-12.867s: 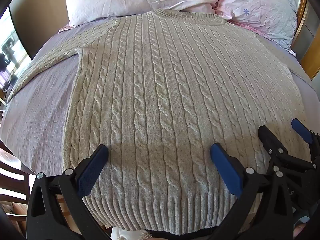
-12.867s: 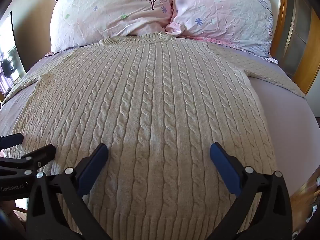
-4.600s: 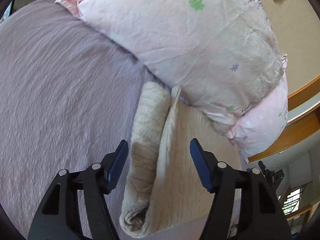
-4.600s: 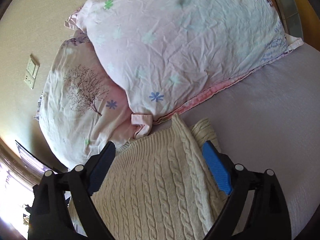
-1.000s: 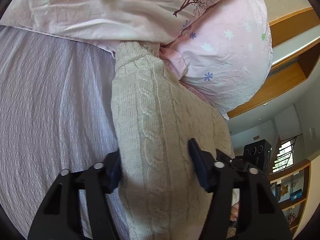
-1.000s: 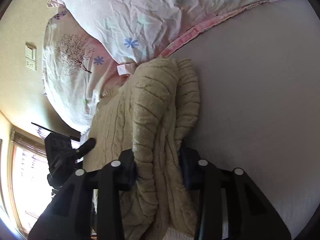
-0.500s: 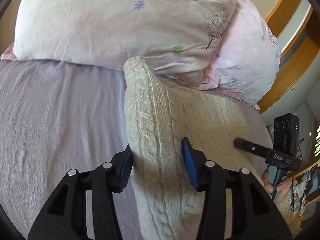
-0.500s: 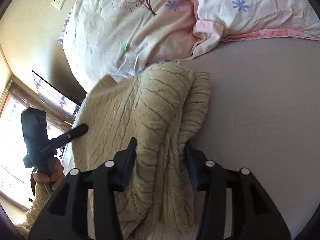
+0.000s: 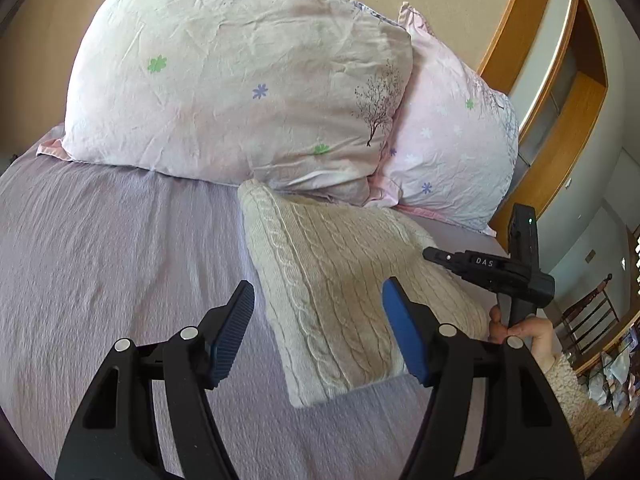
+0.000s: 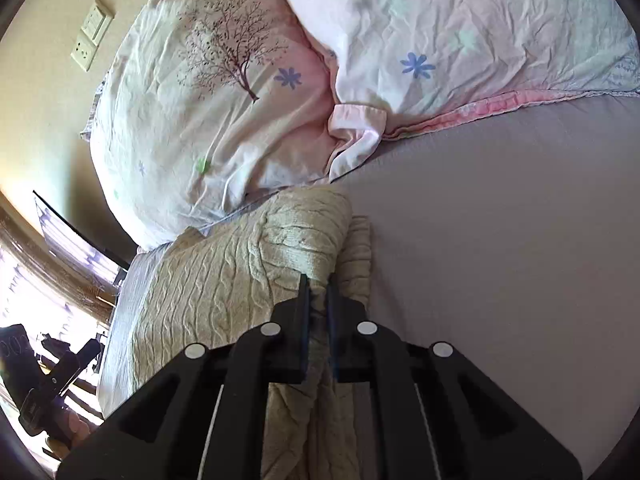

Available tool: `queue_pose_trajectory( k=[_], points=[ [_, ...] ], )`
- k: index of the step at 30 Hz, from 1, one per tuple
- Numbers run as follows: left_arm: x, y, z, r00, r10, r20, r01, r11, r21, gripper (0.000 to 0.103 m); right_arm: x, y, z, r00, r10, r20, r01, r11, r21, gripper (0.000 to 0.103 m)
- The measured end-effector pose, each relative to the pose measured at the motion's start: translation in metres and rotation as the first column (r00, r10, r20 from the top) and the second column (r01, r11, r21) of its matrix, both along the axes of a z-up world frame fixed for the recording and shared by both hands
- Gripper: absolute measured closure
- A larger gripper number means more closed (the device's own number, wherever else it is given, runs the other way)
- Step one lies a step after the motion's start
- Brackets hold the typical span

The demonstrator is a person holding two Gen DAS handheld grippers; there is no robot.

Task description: Fold small clothes

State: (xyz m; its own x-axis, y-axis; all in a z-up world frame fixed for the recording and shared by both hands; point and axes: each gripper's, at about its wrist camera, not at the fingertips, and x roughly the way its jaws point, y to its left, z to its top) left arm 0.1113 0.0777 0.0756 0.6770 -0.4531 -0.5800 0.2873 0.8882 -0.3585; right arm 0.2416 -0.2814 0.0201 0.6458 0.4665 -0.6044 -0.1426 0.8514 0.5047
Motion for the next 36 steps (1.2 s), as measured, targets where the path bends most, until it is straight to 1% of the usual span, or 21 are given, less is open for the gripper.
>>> queue_pose_trajectory(
  k=[1,2,3,4,5,6,7,8,9,10,12,14,16,18,20,22,23,25,26,30,36],
  points=[
    [-0.005,-0.002,-0.003,1.0,-0.004,-0.006,0.004,1.0,0.024,0.034,-0.008,-0.001,0.004,1.0,-0.004,0.01,0.004,1.0,-0.002,0.086],
    [-0.009,-0.005,-0.008,1.0,0.003,-0.013,-0.002,0.999,0.049,0.026,-0.021,-0.004,0.011,1.0,-0.015,0.021,0.016,1.0,-0.01,0.073],
    [-0.015,-0.006,-0.012,1.0,0.012,-0.018,-0.011,0.997,0.072,0.018,-0.037,-0.007,0.018,0.999,-0.022,0.042,0.023,1.0,-0.016,0.039],
    [-0.021,-0.009,-0.016,0.999,0.03,-0.026,-0.027,0.994,0.102,0.016,-0.053,-0.009,0.024,0.997,-0.024,0.077,0.026,0.999,-0.024,0.021],
    [-0.027,-0.01,-0.02,0.998,0.055,-0.035,-0.05,0.99,0.131,0.011,-0.072,-0.008,0.031,0.993,-0.022,0.119,0.027,0.999,-0.046,0.004],
    [-0.033,-0.012,-0.023,0.996,0.08,-0.048,-0.072,0.985,0.158,0.007,-0.088,-0.004,0.034,0.99,-0.02,0.143,0.032,0.996,-0.086,0.003],
    [-0.038,-0.014,-0.027,0.993,0.101,-0.06,-0.088,0.979,0.182,0.005,-0.102,0.002,0.034,0.989,-0.041,0.143,0.064,0.986,-0.157,0.002],
    [-0.043,-0.016,-0.03,0.991,0.119,-0.068,-0.103,0.974,0.2,0.001,-0.115,0.01,0.033,0.987,-0.076,0.14,0.108,0.964,-0.242,0.002],
    [-0.047,-0.018,-0.034,0.988,0.134,-0.075,-0.116,0.97,0.212,0.001,-0.125,0.018,0.03,0.986,-0.096,0.139,0.136,0.939,-0.317,0.002],
    [-0.05,-0.02,-0.038,0.985,0.144,-0.09,-0.12,0.967,0.225,0.001,-0.133,0.026,0.026,0.986,-0.093,0.137,0.139,0.915,-0.38,0.002],
    [-0.05,-0.029,-0.047,0.98,0.153,-0.131,-0.113,0.956,0.271,0.001,-0.144,0.042,0.013,0.987,-0.077,0.144,0.135,0.879,-0.456,0.002],
    [-0.049,-0.037,-0.054,0.979,0.147,-0.142,-0.097,0.947,0.307,0.001,-0.145,0.053,0.001,0.989,-0.082,0.121,0.13,0.872,-0.472,0.002],
    [-0.045,-0.043,-0.058,0.978,0.144,-0.151,-0.088,0.941,0.328,0.001,-0.143,0.06,-0.01,0.994,-0.074,0.079,0.102,0.881,-0.461,0.002],
    [-0.041,-0.047,-0.063,0.976,0.155,-0.155,-0.09,0.928,0.361,0.001,-0.139,0.067,-0.02,0.995,-0.093,0.039,0.1,0.867,-0.488,0.002],
    [-0.036,-0.051,-0.068,0.972,0.157,-0.173,-0.08,0.919,0.386,0.001,-0.133,0.074,-0.025,0.995,-0.099,0.018,0.094,0.849,-0.521,0.002],
    [-0.034,-0.056,-0.07,0.973,0.165,-0.161,-0.083,0.901,0.426,0.001,-0.133,0.082,-0.026,0.995,-0.094,0.01,0.084,0.834,-0.545,0.002],
    [-0.034,-0.057,-0.071,0.975,0.159,-0.155,-0.08,0.901,0.425,0.001,-0.133,0.084,-0.026,0.995,-0.099,0.013,0.09,0.825,-0.558,0.002],
    [-0.035,-0.058,-0.07,0.975,0.164,-0.148,-0.087,0.902,0.422,0.001,-0.133,0.086,-0.027,0.995,-0.098,0.003,0.083,0.818,-0.569,0.002],
    [-0.035,-0.058,-0.07,0.976,0.164,-0.144,-0.09,0.903,0.421,0.001,-0.131,0.085,-0.029,0.995,-0.1,-0.011,0.076,0.819,-0.568,0.002],
    [-0.035,-0.058,-0.07,0.977,0.166,-0.134,-0.096,0.902,0.421,0.001,-0.128,0.077,-0.03,0.993,-0.112,-0.036,0.077,0.851,-0.52,0.002],
    [-0.034,-0.059,-0.069,0.977,0.165,-0.134,-0.094,0.901,0.423,0.001,-0.129,0.078,-0.031,0.993,-0.117,-0.034,0.081,0.848,-0.523,0.002]
  ],
)
